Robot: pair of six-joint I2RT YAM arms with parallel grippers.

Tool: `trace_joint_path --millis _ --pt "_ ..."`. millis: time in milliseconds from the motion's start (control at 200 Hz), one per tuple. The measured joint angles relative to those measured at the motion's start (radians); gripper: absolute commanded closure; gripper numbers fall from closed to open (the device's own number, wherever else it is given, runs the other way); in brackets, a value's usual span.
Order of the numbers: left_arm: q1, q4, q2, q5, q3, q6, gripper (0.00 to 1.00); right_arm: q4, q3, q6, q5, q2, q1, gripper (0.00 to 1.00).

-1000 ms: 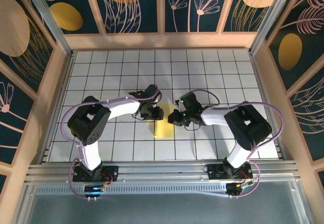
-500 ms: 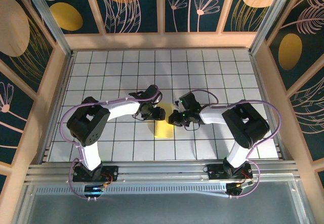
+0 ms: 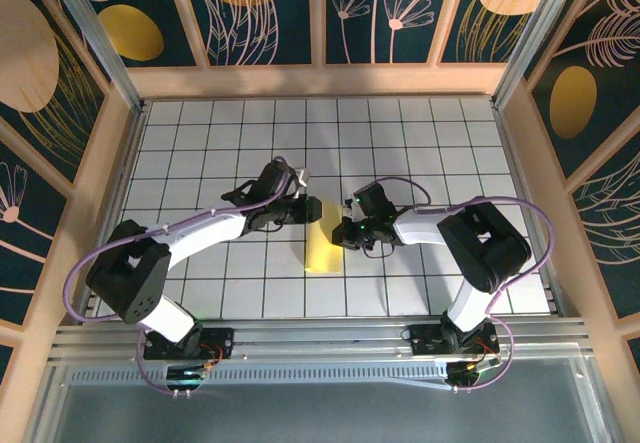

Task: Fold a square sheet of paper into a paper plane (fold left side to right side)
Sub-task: First fold the square sheet of paper in half at the center of the table.

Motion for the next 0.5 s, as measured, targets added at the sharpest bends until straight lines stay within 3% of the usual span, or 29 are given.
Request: trace_joint_path --millis 95,500 --pt "-0.001 0.065 0.021 0.065 -0.037 -0.017 0.9 0.002 0.0 0.0 -0.001 0.0 0.0 1.0" --pt "-0.001 0.134 0.162 0.105 -0.09 -0.025 0.98 0.001 0.0 -0.008 0.0 0.0 0.0 1.0"
